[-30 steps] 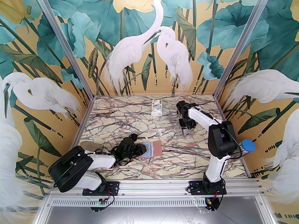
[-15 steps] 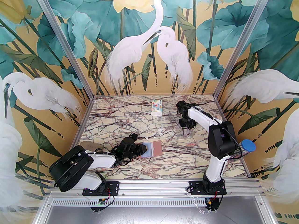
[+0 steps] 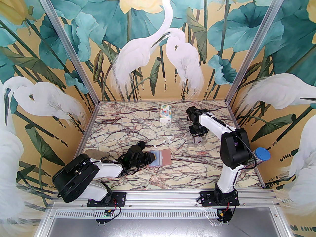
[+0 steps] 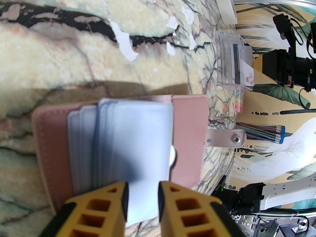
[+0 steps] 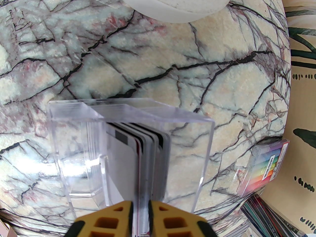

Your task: Put the credit cards into the card holder

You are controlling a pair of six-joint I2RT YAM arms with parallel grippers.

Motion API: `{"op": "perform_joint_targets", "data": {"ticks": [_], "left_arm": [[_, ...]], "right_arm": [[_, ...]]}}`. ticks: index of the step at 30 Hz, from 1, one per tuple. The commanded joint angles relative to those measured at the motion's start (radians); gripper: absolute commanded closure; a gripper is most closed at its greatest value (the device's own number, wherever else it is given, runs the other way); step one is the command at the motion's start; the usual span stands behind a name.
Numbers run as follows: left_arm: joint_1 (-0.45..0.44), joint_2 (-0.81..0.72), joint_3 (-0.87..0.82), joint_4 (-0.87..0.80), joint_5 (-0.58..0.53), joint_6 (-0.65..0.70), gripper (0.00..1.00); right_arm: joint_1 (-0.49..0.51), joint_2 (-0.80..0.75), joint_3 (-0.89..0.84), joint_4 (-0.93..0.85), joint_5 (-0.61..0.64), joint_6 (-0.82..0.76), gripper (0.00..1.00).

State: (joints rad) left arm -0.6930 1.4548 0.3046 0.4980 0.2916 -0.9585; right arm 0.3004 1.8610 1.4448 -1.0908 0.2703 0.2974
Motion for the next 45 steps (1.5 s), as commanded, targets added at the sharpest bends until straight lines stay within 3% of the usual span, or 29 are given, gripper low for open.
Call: {"op": "perform_joint_targets", "data": {"ticks": [1, 4, 12, 17, 45], "left_arm": [[0.002, 0.040, 0.001, -0.087, -0.014, -0.003, 0.73], [0.002, 0.043, 0.002, -0.085, -0.014, -0.003, 0.73], [0.002, 0.038, -0.003, -0.079, -0.014, -0.004, 0.73], [0.003, 0.039, -0.002, -0.079, -0.014, -0.005, 0.73], [0.002, 0.039, -0.007, -0.074, -0.015, -0.006, 0.73]], "right_arm": [[-0.001, -0.054, 0.024, -0.019, 0.026, 0.000, 0.82], [0.000, -0.075, 0.024, -0.017, 0.016, 0.000, 0.80], [-0.005, -0.070, 0.027, -0.006, -0.032, 0.003, 0.46], [-0.020, -0.046, 0.019, 0.010, -0.050, 0.002, 0.36], [-0.053, 0.026, -0.048, 0.068, -0.073, 0.000, 0.46]]}}
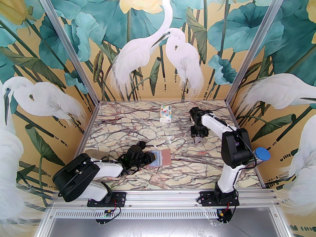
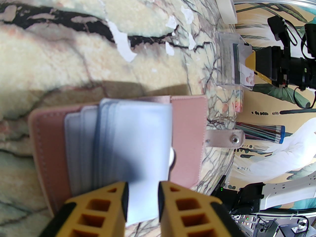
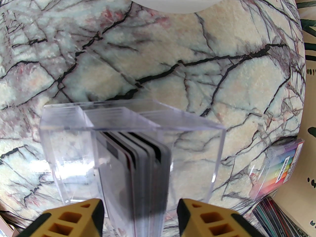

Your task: Put the credit cards into the card holder

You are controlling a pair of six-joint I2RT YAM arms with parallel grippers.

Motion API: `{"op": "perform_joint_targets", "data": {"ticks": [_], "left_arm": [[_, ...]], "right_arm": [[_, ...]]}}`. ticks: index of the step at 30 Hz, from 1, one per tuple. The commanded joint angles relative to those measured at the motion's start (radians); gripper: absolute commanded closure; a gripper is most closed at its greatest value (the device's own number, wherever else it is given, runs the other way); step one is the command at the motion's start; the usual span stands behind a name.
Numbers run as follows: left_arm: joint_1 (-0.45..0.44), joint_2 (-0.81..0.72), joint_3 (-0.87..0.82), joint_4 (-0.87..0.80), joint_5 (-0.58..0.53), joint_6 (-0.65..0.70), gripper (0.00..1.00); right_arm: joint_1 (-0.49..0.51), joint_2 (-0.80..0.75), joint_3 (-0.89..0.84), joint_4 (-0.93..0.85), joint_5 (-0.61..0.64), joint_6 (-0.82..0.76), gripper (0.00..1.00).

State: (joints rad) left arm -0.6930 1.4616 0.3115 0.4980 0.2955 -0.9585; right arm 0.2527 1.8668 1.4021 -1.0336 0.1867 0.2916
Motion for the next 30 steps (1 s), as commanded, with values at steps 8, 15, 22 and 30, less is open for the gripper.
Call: {"op": "perform_joint_targets", "data": {"ticks": [8, 15, 22, 30], "left_arm": [[0.003, 0.033, -0.014, -0.071, -0.019, -0.005, 0.73], [0.003, 0.032, -0.015, -0.070, -0.019, -0.003, 0.73], [0.003, 0.032, -0.014, -0.071, -0.019, -0.004, 0.73], [0.003, 0.034, -0.012, -0.070, -0.018, -0.003, 0.73]], "right_arm": [[-0.006, 0.017, 0.004, -0.002, 0.021, 0.004, 0.53], [-0.005, -0.002, 0.021, -0.020, 0.040, 0.006, 0.57], [-0.006, -0.009, 0.034, -0.033, 0.062, 0.005, 0.60], [-0.006, -0.021, 0.035, -0.043, 0.089, 0.004, 0.61]]}}
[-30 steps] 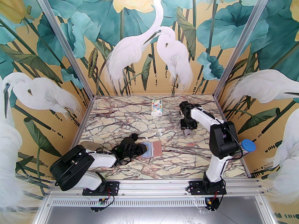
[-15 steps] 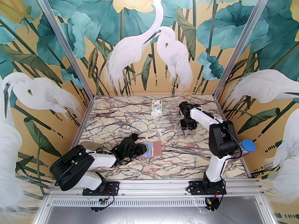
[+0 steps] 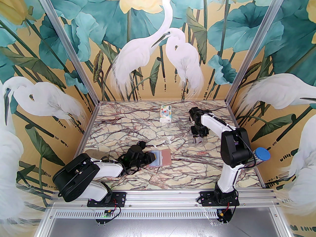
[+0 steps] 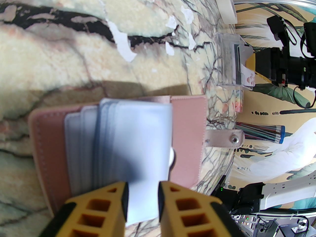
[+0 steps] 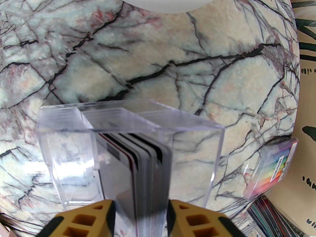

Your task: Put the credit cards into the card holder

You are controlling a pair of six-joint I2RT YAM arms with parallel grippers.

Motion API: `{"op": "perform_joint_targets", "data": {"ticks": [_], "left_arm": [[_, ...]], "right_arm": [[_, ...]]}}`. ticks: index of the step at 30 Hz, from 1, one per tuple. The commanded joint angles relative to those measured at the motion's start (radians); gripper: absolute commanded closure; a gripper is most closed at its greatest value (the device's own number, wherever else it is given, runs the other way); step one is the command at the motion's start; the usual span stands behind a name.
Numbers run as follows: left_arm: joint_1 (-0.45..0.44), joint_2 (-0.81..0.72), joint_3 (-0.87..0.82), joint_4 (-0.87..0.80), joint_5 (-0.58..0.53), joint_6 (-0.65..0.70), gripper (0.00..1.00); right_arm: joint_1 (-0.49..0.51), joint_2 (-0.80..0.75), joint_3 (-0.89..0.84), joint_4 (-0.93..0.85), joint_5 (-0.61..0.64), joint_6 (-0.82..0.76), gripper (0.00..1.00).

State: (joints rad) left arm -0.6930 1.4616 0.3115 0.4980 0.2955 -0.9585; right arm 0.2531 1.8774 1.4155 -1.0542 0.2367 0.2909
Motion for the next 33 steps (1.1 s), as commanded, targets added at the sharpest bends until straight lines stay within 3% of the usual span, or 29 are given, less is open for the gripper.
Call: {"op": "perform_joint_targets", "data": {"ticks": [1, 19, 33], "left_arm": [[0.001, 0.033, -0.013, -0.071, -0.018, -0.003, 0.73], [0.001, 0.036, -0.011, -0.073, -0.017, -0.003, 0.73], [0.002, 0.039, -0.009, -0.073, -0.015, -0.001, 0.73]], "right_arm": [[-0.006, -0.032, 0.022, -0.024, 0.041, 0.004, 0.61], [-0.006, -0.055, 0.043, -0.047, 0.065, 0.004, 0.70], [-0.007, -0.058, 0.043, -0.059, 0.121, 0.007, 0.67]]}}
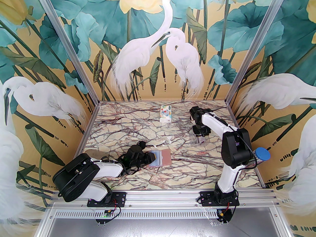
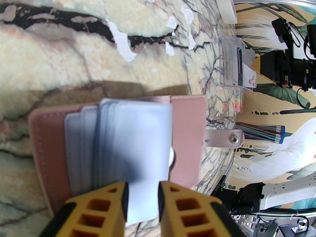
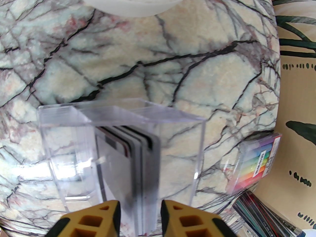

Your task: Put the credit cards into the card holder

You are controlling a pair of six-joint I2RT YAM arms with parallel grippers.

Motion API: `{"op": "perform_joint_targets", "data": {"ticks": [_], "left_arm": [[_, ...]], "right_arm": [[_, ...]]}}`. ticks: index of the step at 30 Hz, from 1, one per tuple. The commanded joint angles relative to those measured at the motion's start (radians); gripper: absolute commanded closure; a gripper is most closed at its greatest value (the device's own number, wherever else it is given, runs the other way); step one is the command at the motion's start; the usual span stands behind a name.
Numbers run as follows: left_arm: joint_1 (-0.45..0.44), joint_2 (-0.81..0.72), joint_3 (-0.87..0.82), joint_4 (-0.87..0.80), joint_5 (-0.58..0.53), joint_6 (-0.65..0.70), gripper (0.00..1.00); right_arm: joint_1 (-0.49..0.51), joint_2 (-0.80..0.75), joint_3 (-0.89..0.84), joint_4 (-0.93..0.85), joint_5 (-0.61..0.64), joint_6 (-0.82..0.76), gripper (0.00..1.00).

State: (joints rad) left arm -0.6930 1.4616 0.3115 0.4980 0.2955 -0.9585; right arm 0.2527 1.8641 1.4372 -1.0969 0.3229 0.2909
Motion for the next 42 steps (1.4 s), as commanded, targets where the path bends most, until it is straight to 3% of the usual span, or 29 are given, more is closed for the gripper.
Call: {"op": "perform_joint_targets", "data": {"ticks": [1, 8, 11, 16, 42], "left_arm": [[0.001, 0.040, -0.008, -0.073, -0.014, -0.001, 0.73], [0.002, 0.039, -0.010, -0.071, -0.014, -0.002, 0.73], [0.001, 0.041, -0.009, -0.071, -0.013, -0.001, 0.73], [0.003, 0.042, -0.009, -0.069, -0.012, -0.001, 0.73], [0.003, 0.041, -0.010, -0.068, -0.012, 0.001, 0.73]], "right_arm": [[-0.007, -0.043, 0.022, -0.017, 0.033, 0.005, 0.67], [-0.009, -0.040, 0.020, -0.017, 0.019, 0.005, 0.71], [-0.009, -0.047, 0.021, -0.009, -0.019, 0.005, 0.61], [-0.009, -0.025, 0.019, -0.007, -0.029, 0.001, 0.54], [-0.024, 0.047, 0.001, 0.011, -0.015, -0.006, 0.54]]}}
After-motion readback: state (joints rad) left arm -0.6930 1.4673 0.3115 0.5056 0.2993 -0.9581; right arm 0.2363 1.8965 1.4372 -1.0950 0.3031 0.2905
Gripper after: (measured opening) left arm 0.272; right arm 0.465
